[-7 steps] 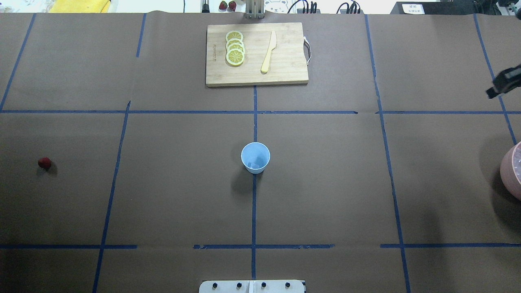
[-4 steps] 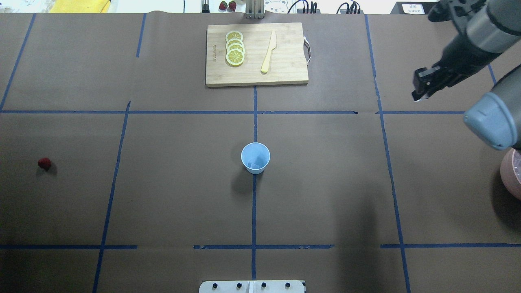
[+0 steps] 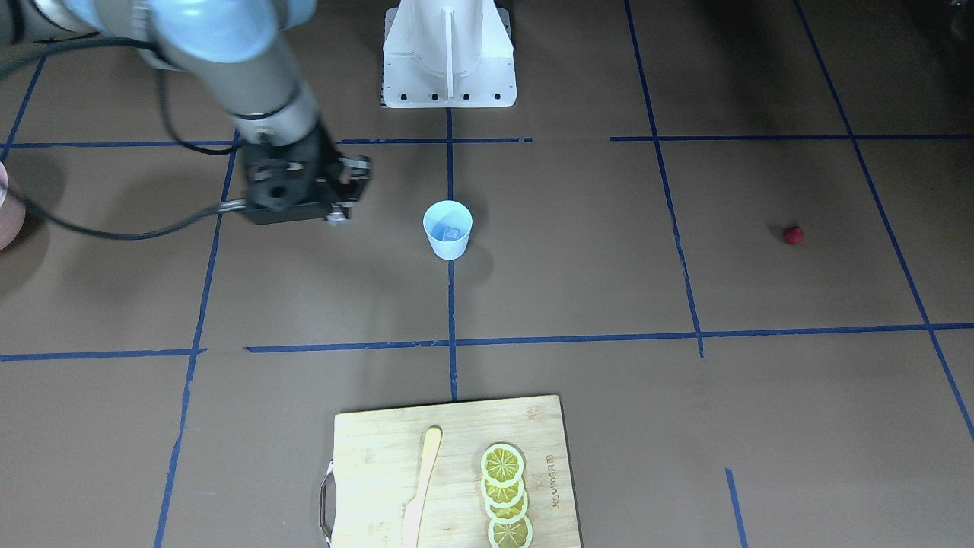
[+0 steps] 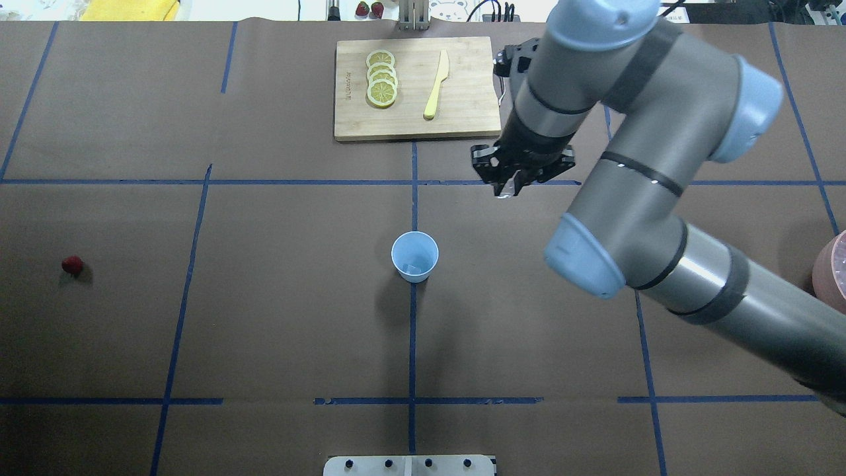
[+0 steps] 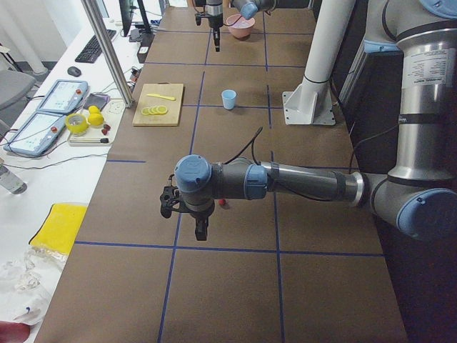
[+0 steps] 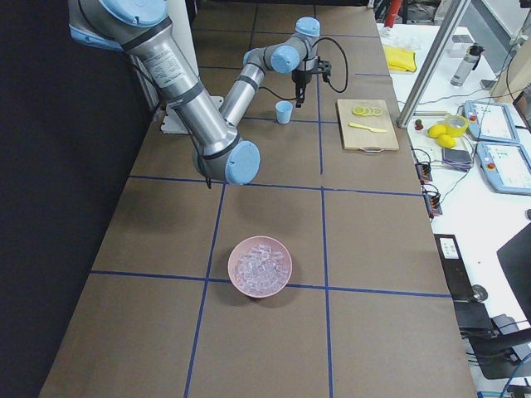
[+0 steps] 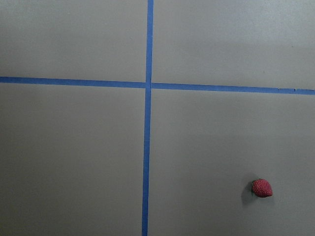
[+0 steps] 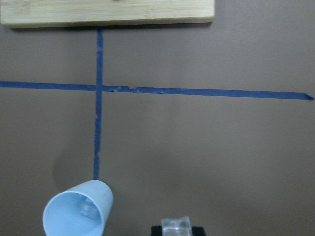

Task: Put ice and strawberries in cup
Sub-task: 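Carry the ice cube with the right gripper over the blue cup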

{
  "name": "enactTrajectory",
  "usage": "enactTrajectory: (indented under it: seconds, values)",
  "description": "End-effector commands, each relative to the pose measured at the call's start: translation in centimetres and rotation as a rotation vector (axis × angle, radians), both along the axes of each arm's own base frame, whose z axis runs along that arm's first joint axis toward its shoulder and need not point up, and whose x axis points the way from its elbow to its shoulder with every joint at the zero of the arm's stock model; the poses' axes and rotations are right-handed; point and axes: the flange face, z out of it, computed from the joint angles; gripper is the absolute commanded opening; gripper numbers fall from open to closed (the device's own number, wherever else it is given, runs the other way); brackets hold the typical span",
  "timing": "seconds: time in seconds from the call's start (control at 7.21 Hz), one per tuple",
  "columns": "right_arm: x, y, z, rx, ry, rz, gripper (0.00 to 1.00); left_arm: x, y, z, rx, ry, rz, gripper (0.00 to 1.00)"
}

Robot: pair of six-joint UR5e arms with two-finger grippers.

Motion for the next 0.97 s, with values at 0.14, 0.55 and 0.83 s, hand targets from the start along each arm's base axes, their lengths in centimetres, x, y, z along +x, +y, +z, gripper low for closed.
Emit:
enactTrajectory:
  seconds: [0.14,0.55,0.83]
  values:
    - [-12.7,2.3,-3.2,-0.034,0.015,0.057,0.0,0.0,0.0,0.5,-0.009,0.0,0.0,1.0]
    - [-13.3,3.5,-3.1,-0.04,0.017,0.043,0.0,-0.1,0.0,0.6,-0.012,0.0,-0.001,1.0]
    - [-13.3,3.5,-2.2,-0.056,0.046,0.044,0.0,-0.1,0.0,0.6,-0.012,0.0,-0.001,1.0]
